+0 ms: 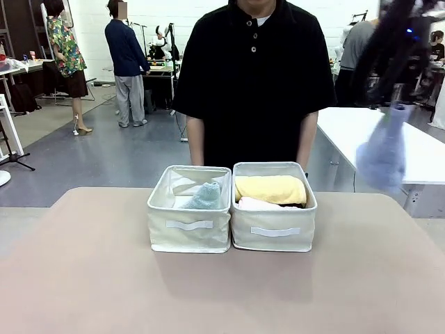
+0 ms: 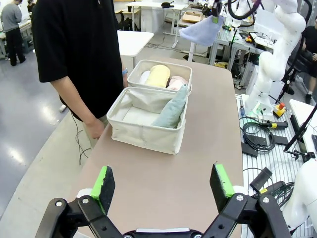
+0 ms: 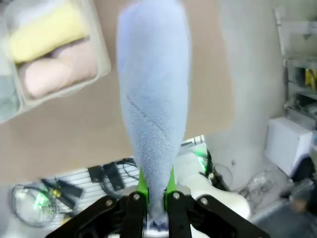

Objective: Sort the towels based on their folding style.
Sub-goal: Pick up another triangle-folded towel from the table and place it in the left Fabric basket.

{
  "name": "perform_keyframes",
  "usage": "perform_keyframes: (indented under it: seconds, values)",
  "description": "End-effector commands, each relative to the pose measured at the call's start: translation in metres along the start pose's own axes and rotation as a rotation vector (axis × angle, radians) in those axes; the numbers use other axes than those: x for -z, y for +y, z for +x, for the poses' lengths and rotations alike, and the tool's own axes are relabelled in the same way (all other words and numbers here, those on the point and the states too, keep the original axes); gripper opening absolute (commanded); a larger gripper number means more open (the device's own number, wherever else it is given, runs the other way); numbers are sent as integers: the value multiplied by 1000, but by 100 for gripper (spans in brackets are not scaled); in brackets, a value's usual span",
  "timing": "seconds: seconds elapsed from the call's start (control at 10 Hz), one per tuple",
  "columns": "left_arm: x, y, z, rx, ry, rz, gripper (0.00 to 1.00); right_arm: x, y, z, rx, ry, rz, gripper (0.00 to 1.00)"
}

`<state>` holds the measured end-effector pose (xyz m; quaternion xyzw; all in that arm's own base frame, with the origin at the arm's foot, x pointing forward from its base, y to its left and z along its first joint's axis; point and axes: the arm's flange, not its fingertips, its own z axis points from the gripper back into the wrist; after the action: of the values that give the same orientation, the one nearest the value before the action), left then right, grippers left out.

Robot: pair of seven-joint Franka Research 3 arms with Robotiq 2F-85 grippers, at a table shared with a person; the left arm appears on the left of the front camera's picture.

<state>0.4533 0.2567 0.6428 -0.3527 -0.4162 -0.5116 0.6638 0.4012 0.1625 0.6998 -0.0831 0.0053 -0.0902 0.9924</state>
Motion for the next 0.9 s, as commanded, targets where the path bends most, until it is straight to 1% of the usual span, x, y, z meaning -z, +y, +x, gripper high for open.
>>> perform_keyframes:
  seconds: [0.0,0.1,0.2,0.3,0.4,0.5,0.8]
  values:
    - [-2,-1,1,1,-4,-3,100,-28,52,-28,-1017,-282,71,15]
    - [-2,-1,1,1,-4,-3,100,-34,73,-36,-1203,-255,116,15]
    - [-2,-1,1,1,-4,-3,100,-36,88,-41,-1306,-232,146,15]
    - [-2,-1,1,1,-4,-3,100,-35,99,-40,-1349,-210,149,15]
    - [-2,-1,1,1,-4,-3,100,-32,104,-36,-1345,-183,137,15]
    - [-2,-1,1,1,-4,-3,100,-42,113,-63,-671,-158,39,15]
    - [-2,-1,1,1,-4,-3,100,-42,113,-63,-671,-158,39,15]
